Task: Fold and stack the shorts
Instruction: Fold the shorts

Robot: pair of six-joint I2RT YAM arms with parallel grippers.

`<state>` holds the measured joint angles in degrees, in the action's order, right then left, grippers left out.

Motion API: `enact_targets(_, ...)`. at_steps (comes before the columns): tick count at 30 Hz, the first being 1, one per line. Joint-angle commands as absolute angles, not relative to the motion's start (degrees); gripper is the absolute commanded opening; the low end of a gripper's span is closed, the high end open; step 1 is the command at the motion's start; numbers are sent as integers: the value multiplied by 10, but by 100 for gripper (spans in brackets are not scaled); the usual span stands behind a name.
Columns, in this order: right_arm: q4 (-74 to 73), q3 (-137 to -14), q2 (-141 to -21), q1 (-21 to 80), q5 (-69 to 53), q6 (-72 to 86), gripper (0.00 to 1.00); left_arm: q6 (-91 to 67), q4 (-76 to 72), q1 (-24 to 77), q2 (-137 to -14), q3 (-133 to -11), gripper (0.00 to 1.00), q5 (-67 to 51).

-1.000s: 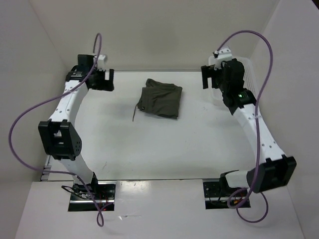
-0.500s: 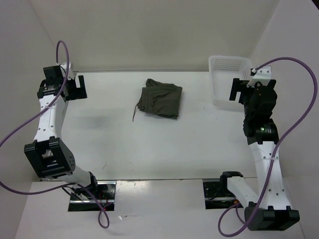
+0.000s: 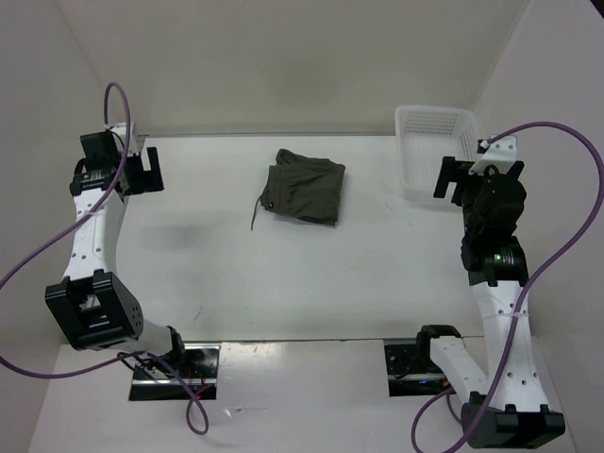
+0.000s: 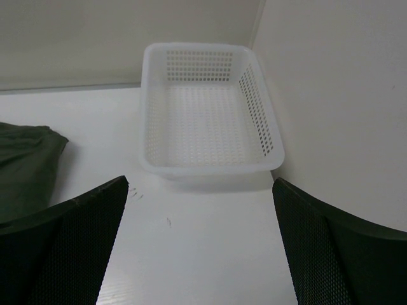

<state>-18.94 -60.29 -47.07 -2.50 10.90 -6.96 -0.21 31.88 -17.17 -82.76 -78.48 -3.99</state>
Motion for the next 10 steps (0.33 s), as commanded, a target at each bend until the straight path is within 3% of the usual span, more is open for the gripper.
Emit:
enact_targets(1, -186, -598, -464, -27, 100, -63, 99, 0, 297, -175, -803, -773, 99, -34)
enact_targets(10, -186, -582, -464, -27, 84, -80, 99, 0, 292, -175, -797, -768, 99, -47)
